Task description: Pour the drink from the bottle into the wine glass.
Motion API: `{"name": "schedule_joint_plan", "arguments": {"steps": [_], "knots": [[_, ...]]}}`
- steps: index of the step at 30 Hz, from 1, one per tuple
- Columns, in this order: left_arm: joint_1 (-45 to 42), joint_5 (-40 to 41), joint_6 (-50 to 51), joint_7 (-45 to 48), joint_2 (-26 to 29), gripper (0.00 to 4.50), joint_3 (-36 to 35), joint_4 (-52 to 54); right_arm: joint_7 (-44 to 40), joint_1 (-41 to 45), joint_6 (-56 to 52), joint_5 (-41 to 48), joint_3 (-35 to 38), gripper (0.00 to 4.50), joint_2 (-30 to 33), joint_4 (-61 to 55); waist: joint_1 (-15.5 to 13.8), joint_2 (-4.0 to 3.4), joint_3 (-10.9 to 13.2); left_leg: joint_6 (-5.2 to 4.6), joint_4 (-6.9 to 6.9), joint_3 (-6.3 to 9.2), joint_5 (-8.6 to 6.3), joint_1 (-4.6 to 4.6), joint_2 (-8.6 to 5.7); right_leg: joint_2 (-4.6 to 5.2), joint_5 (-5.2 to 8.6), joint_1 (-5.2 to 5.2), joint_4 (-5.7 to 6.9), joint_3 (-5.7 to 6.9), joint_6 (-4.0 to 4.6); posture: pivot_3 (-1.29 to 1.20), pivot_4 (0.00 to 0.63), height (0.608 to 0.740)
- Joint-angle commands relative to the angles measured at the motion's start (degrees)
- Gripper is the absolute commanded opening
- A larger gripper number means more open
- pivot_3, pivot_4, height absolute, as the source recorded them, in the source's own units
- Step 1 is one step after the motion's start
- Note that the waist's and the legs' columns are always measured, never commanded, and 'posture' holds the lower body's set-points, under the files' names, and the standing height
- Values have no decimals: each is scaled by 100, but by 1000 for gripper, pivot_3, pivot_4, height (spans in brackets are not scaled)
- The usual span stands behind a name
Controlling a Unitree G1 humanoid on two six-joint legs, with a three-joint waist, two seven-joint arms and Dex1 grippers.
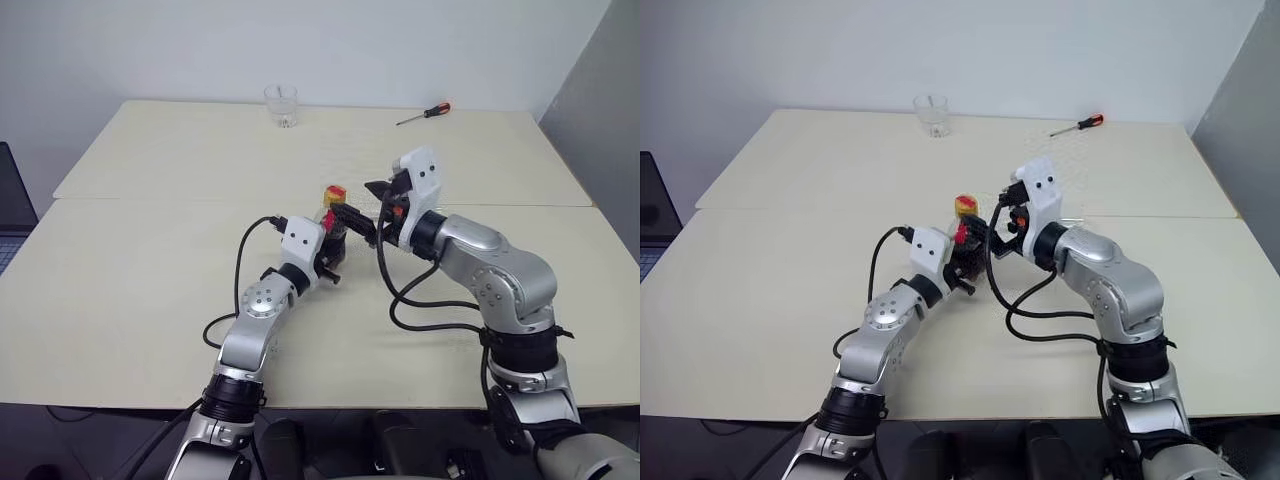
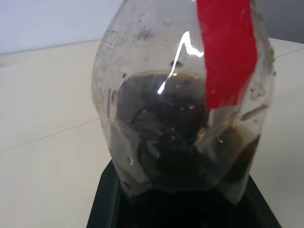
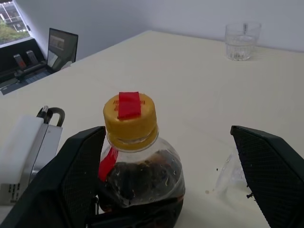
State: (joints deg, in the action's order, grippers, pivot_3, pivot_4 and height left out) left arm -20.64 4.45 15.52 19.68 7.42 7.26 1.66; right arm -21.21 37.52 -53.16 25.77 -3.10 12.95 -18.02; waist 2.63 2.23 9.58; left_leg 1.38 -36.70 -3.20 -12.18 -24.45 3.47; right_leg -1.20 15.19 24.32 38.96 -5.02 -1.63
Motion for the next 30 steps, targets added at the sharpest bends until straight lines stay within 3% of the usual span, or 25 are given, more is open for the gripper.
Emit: {"name": "schedule_joint_plan", "arguments": {"steps": [1, 11, 30], "knots": [[-125, 54, -161, 35, -20, 990, -30, 186, -163, 4, -18, 201, 67, 4500, 83, -350, 2, 0, 0, 0, 0, 0, 0, 0, 0, 0, 0, 0, 0, 0, 0, 0, 150, 740], [-95, 54, -166, 40, -30, 990, -19, 219, -65, 173, 48, 282, 21, 4500, -128, -257, 17, 0, 0, 0, 0, 2, 0, 0, 0, -1, 1, 0, 0, 0, -2, 0, 150, 740], [-80, 47, -155, 36, -17, 990, -37, 237, -47, 976, 992, -302, -275, 4500, -672, 1290, 28, 0, 0, 0, 0, 1, 0, 0, 1, -2, -3, 0, 1, 1, 6, 0, 150, 740]]}}
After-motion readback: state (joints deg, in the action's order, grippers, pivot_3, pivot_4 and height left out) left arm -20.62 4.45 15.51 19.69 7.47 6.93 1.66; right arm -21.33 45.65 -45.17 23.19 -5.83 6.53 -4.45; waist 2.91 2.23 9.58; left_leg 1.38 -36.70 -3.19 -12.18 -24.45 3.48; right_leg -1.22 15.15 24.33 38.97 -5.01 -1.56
